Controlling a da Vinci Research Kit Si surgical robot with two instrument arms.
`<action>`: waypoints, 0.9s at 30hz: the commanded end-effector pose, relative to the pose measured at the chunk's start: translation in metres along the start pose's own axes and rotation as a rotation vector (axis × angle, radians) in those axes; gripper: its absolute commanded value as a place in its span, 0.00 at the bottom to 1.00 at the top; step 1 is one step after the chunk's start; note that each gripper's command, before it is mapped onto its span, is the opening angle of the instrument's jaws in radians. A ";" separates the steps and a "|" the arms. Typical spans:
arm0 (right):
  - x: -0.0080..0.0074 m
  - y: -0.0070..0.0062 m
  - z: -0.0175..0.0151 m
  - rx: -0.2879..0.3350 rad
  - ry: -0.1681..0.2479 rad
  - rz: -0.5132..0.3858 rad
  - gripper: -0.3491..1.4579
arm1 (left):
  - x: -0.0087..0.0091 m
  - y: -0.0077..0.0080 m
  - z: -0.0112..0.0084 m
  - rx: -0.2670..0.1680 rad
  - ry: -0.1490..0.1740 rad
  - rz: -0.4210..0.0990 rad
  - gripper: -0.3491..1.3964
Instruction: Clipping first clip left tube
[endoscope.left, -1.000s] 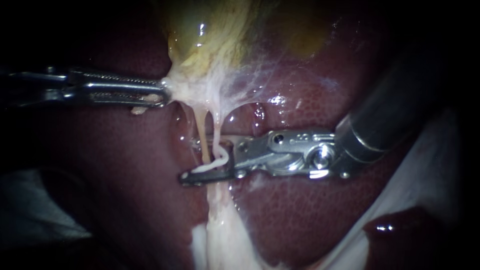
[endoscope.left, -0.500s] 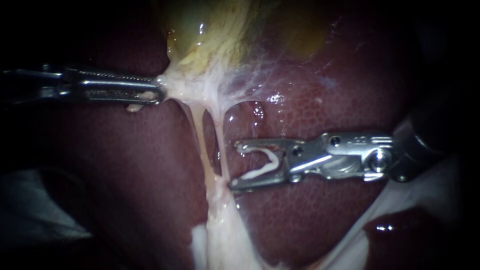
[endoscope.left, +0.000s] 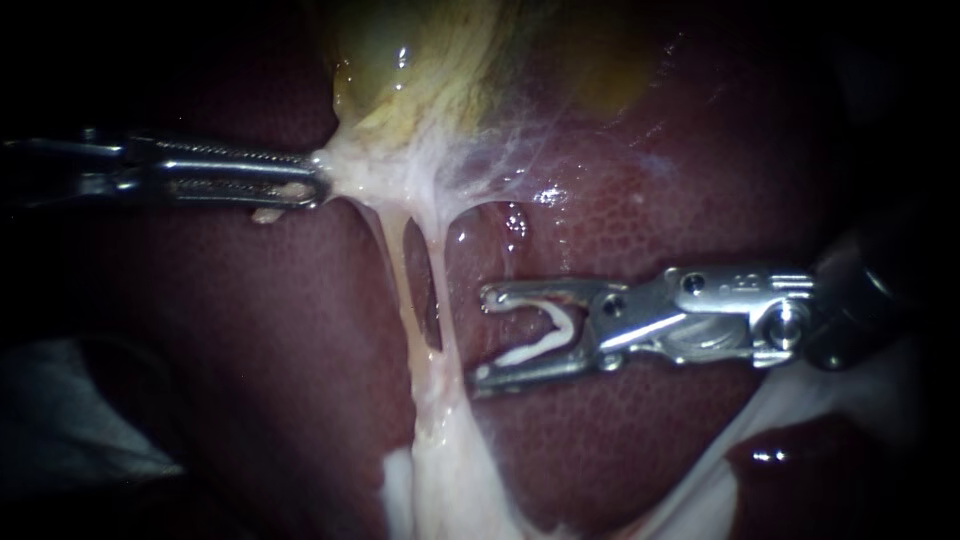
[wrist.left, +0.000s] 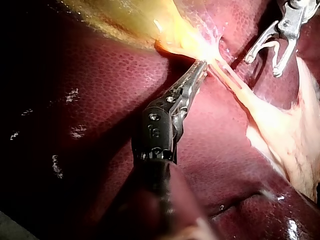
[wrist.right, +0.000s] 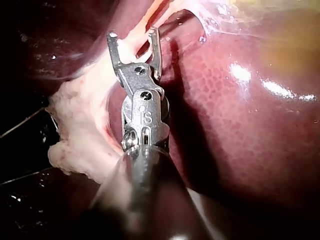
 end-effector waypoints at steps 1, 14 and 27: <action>0.0000 -0.0001 0.0003 0.004 -0.001 -0.002 0.47 | 0.0000 0.0000 0.0000 0.000 0.000 0.000 0.00; 0.0002 -0.0001 0.0027 0.026 -0.004 0.004 0.47 | 0.0000 0.0000 0.0001 0.000 0.000 0.000 0.00; -0.0034 0.0019 0.0051 0.063 -0.012 0.025 0.46 | 0.0000 0.0000 0.0001 0.000 0.000 0.000 0.00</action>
